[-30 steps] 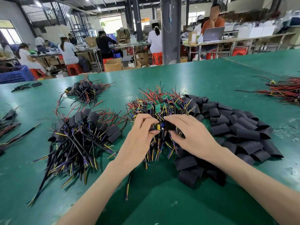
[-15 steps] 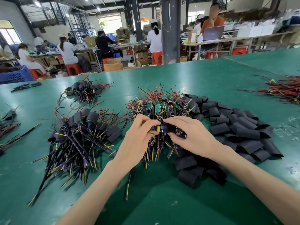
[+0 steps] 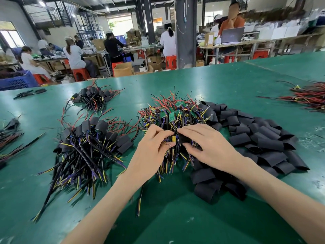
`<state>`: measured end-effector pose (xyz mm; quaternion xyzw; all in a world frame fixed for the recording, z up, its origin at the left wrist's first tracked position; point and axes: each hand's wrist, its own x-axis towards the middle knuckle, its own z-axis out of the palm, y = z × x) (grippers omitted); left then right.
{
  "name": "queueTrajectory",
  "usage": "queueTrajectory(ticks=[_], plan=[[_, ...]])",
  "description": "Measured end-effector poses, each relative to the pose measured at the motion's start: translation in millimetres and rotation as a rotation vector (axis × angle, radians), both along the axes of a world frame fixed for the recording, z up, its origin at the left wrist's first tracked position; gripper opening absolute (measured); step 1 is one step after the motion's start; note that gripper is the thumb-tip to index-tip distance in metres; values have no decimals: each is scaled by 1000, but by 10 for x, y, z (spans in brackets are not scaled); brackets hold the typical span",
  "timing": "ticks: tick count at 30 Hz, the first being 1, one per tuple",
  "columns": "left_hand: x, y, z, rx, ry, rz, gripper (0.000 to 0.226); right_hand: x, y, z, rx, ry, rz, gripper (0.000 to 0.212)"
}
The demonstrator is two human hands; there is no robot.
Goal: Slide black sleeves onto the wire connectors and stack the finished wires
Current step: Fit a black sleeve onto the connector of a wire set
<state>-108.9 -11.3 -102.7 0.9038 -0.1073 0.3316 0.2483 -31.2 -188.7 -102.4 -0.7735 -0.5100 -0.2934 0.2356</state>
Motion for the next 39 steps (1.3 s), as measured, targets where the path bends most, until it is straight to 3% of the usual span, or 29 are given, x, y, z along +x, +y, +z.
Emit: queueTrajectory(ticks=[5, 11, 17, 24, 39], plan=[[17, -22, -28, 3, -7, -4, 23, -25, 24, 42, -69, -135, 16, 30], [7, -46, -10, -156, 21, -36, 43, -7, 17, 13, -67, -26, 14, 38], [-23, -113, 8, -361, 93, -83, 41, 29, 26, -13, -132, 16, -25, 54], [-13, -88, 45, -570, 194, -121, 37, 29, 3, 18, -164, 94, 6, 52], [-62, -114, 58, -469, 124, -113, 45, 3, 9, 88, -153, 350, 63, 56]])
